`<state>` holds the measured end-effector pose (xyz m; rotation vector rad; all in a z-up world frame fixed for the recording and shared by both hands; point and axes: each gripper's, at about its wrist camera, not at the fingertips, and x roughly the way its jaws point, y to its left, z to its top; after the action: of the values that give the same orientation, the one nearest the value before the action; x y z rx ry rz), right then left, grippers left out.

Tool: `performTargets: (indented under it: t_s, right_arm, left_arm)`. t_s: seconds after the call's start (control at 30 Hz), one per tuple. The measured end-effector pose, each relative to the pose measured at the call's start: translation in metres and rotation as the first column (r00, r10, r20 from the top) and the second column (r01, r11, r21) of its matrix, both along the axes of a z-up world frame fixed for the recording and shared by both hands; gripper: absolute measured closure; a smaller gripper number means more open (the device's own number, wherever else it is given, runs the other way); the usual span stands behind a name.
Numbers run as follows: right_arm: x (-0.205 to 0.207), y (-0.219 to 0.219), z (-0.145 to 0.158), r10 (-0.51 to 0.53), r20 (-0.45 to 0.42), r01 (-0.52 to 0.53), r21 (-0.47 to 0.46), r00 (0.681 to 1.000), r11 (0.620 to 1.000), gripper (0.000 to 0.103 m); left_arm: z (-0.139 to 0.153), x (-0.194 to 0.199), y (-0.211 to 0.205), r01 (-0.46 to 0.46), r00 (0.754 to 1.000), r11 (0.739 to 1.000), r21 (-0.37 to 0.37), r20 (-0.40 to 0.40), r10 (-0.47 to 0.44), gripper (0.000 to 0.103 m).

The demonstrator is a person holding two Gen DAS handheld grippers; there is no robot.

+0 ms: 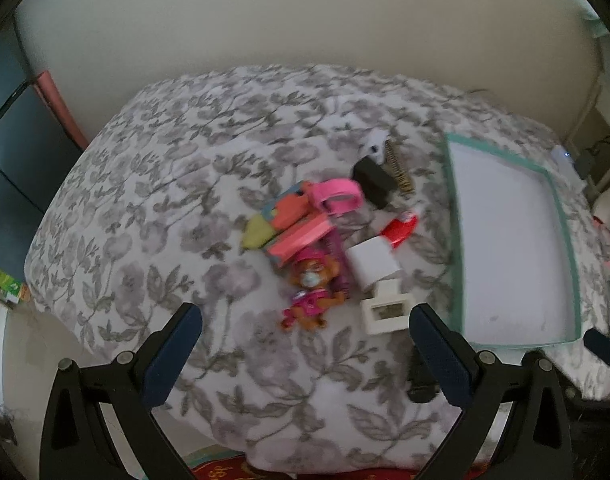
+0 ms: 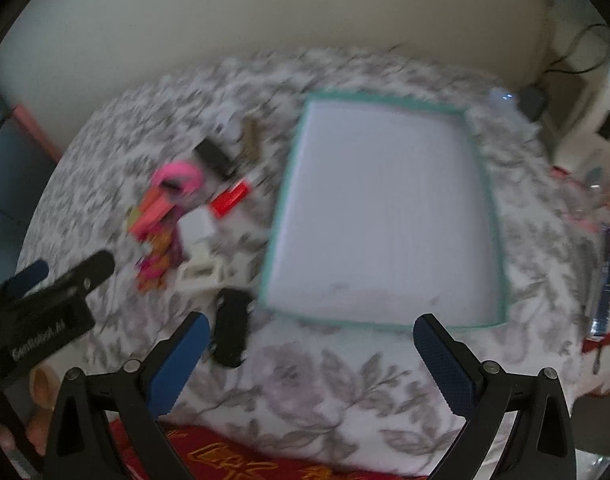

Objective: Organize rigid objects
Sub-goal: 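Grasp the black toy car with the right gripper while the left gripper grasps the puppy figurine, then carry the car and puppy figurine into the teal-rimmed tray and open both grippers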

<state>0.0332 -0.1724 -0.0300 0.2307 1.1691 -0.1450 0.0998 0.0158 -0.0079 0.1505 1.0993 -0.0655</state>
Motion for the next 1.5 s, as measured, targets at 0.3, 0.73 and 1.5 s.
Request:
performTargets:
  t_s: [0.3, 0.73, 1.5]
  right_arm:
    - [0.03, 0.039, -0.041, 0.107, -0.162, -0.088, 0.117, 0.981, 0.989, 0.006]
    - [0.059, 0.061, -0.088, 0.113, -0.302, -0.062, 0.172, 0.946, 0.983, 0.036]
    - [0.074, 0.057, -0.105, 0.101, -0.333, -0.054, 0.148, 0.937, 0.988, 0.068]
  left_arm:
    - [-0.034, 0.023, 0.046, -0.097, 0.991, 0.995, -0.023, -0.099, 0.095, 0.0]
    - [-0.078, 0.055, 0.056, -0.104, 0.975, 0.989, -0.101, -0.209, 0.081, 0.0]
    - [-0.103, 0.064, -0.001, 0.015, 0.971, 0.982, -0.189, -0.23, -0.059, 0.062]
